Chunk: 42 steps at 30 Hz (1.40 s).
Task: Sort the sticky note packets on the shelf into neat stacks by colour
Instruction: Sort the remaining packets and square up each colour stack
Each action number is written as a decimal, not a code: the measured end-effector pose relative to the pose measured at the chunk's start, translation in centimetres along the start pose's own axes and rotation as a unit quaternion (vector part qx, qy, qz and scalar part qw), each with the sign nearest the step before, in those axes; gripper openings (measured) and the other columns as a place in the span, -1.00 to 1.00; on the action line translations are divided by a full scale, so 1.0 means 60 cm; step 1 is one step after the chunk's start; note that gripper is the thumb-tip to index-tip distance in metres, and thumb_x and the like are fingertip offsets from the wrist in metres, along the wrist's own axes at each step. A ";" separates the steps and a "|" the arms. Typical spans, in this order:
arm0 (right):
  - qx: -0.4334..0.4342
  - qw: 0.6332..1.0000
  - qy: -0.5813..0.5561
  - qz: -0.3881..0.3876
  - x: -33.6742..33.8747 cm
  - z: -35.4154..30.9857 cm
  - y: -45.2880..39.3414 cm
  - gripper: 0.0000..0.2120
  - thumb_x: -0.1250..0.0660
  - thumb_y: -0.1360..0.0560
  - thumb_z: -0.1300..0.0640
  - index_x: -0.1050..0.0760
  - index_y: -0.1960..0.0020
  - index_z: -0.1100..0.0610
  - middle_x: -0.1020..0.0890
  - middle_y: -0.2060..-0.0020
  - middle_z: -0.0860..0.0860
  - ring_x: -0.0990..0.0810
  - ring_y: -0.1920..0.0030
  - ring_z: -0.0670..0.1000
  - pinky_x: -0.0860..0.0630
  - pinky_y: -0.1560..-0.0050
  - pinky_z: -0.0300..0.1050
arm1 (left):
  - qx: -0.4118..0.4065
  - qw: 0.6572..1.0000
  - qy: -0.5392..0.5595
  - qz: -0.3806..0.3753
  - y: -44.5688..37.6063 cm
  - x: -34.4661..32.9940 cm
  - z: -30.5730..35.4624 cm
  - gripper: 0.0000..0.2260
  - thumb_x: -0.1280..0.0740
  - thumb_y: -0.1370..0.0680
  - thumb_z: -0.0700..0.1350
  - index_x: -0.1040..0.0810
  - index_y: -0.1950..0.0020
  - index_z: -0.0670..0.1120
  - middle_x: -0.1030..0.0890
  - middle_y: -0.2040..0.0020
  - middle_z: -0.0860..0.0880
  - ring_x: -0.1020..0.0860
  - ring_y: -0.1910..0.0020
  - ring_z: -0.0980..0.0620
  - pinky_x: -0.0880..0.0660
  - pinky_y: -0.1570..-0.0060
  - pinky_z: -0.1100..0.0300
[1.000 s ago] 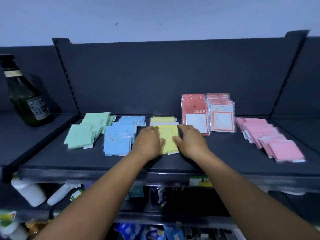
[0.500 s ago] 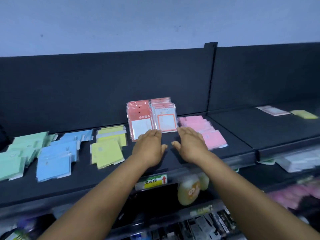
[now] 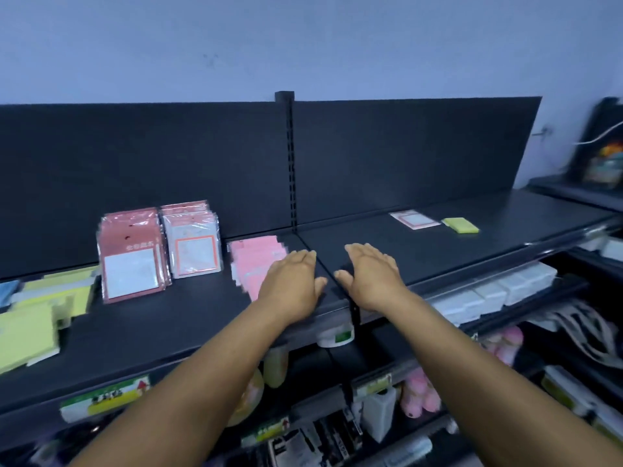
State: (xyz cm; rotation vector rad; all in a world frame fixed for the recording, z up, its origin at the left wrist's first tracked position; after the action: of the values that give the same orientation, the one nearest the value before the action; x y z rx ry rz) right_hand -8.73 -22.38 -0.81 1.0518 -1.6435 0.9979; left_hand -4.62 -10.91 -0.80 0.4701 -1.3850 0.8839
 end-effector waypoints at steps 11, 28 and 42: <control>-0.044 0.999 -0.004 0.008 0.048 0.207 -0.016 -0.43 -0.11 -0.62 -0.08 -0.06 -0.54 0.11 -0.15 -0.53 -0.02 0.00 -0.54 0.01 0.04 -0.49 -0.01 | -0.022 0.999 0.020 -0.012 -0.102 -0.057 0.167 -0.46 -0.10 -0.64 0.05 -0.06 -0.55 -0.14 -0.15 -0.55 -0.07 -0.09 -0.53 -0.02 -0.05 -0.45 0.09; -0.127 0.991 0.005 0.039 0.070 0.431 -0.180 -0.58 -0.15 -0.61 -0.03 -0.29 -0.40 0.11 -0.38 -0.39 0.02 -0.26 -0.43 0.04 -0.17 -0.37 -0.03 | -0.080 0.995 0.038 -0.048 -0.379 -0.160 0.276 -0.49 -0.12 -0.63 0.06 -0.15 -0.53 -0.11 -0.22 -0.52 -0.06 -0.18 -0.50 -0.03 -0.14 -0.41 0.06; -0.147 0.988 0.015 -0.046 -0.008 0.574 -0.330 -0.55 -0.03 -0.63 -0.05 -0.22 -0.43 0.16 -0.27 -0.44 0.05 -0.15 -0.49 0.07 -0.14 -0.43 0.05 | -0.078 0.989 -0.012 -0.127 -0.545 -0.264 0.301 -0.48 -0.04 -0.64 0.09 -0.05 -0.56 -0.06 -0.04 -0.57 0.01 -0.04 -0.54 -0.01 -0.08 -0.44 -0.04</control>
State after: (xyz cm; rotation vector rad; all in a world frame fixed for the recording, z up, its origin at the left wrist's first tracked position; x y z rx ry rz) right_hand 0.90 -60.41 -7.01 0.8994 -1.6430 0.6824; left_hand 9.70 -48.46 -6.42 0.5251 -1.3696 0.5604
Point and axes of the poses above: each hand's wrist, its own y-axis away from the middle knuckle, its own x-axis out of the back of the hand, z = x × y, the point moved 7 cm from there along -y, towards the middle knuckle
